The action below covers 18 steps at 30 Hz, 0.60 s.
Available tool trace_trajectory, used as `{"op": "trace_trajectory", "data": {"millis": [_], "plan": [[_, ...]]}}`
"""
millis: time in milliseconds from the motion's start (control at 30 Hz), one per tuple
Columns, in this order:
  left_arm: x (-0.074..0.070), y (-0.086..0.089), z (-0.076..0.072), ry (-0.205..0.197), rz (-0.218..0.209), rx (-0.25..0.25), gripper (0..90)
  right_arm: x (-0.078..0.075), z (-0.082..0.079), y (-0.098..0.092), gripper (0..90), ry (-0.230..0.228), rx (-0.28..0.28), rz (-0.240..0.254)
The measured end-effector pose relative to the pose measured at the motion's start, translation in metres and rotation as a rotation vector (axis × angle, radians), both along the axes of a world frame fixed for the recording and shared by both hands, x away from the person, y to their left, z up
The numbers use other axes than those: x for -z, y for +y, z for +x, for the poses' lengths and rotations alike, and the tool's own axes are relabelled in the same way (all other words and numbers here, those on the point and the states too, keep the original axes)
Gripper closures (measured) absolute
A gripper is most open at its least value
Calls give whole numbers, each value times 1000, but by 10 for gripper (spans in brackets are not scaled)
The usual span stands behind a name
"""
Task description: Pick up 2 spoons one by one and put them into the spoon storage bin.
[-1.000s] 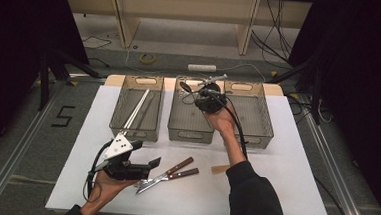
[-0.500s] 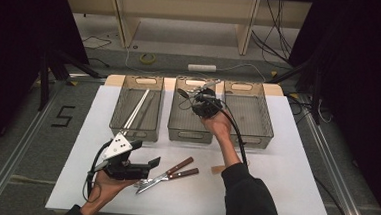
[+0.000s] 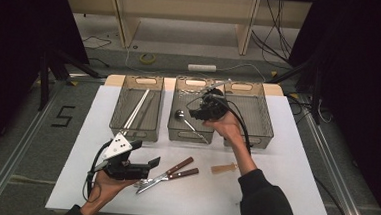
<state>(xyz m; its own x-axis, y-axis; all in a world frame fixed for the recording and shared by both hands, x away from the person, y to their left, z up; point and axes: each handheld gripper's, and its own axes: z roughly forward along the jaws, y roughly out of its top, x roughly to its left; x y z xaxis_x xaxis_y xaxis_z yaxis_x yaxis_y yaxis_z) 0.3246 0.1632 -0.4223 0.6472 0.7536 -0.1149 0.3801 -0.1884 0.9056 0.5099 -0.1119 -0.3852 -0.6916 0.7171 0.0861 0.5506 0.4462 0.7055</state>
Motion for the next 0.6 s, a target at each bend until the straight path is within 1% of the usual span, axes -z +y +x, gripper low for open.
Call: {"op": "trace_trajectory", "data": {"millis": [67, 100, 200, 267, 400, 500, 600], "plan": [[0, 0, 0, -3, 4, 0, 152, -9, -13, -7, 413, -16, -65, 25], [0, 0, 0, -1, 5, 1, 152, -14, -20, -11, 404, -20, -99, 25], [0, 0, 0, -2, 6, -1, 152, -22, -40, -26, 389, -34, -170, 14], [0, 0, 0, -2, 6, -2, 152, -24, -53, -35, 383, -48, -199, 5], [0, -1, 0, -1, 6, -3, 152, -21, -73, -51, 353, -53, -251, -26], [0, 0, 1, -1, 8, -4, 152, -17, -82, -60, 338, -39, -283, -57], [0, 0, 1, -1, 7, -5, 152, -11, -89, -69, 338, -32, -328, -95]]}}
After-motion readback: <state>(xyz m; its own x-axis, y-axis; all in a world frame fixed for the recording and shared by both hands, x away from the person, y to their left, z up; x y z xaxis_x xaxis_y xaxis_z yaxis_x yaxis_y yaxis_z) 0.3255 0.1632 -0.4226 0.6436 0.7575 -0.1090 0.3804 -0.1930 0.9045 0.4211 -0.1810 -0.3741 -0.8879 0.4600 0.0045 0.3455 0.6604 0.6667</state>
